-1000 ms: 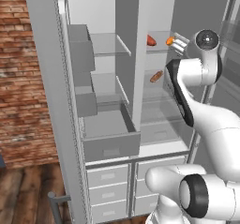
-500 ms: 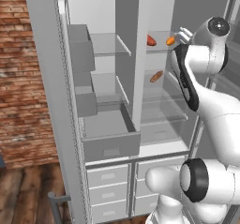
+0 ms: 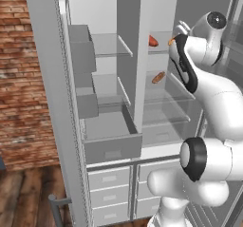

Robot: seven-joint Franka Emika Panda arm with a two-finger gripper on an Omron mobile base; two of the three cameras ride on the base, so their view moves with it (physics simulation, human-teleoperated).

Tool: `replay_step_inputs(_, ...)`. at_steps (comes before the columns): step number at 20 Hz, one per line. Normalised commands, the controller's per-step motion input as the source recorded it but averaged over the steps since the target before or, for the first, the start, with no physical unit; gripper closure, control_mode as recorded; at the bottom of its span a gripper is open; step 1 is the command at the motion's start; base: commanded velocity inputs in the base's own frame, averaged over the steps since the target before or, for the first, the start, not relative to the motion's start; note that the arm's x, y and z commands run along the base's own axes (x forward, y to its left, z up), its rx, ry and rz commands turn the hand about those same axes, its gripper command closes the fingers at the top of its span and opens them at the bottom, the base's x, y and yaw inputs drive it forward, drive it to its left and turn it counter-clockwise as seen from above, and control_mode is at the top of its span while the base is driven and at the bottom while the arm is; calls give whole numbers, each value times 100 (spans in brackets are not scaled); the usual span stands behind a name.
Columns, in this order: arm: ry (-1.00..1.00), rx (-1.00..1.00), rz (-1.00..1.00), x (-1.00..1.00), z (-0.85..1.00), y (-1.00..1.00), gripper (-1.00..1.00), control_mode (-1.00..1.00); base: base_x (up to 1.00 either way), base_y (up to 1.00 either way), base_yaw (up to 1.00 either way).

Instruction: Take the carrot and sweet potato from the fridge shelf and place them in the freezer drawer to begin freezing them.

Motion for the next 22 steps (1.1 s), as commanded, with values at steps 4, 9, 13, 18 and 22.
replay_step_inputs(4, -6, 2, 4, 43, 0, 0, -100, -100, 0, 0, 0)
replay_step_inputs(9, -2, -2, 9, 42, 0, 0, -100, -100, 0, 0, 0)
replay_step_inputs(13, -1, -7, 15, 51, 0, 0, -100, -100, 0, 0, 0)
replay_step_inputs(18, -1, -5, 12, 40, 0, -9, -100, -100, 0, 0, 0)
replay_step_inputs(22, 0, -3, 0, 30, 0, -12, -100, -100, 0, 0, 0)
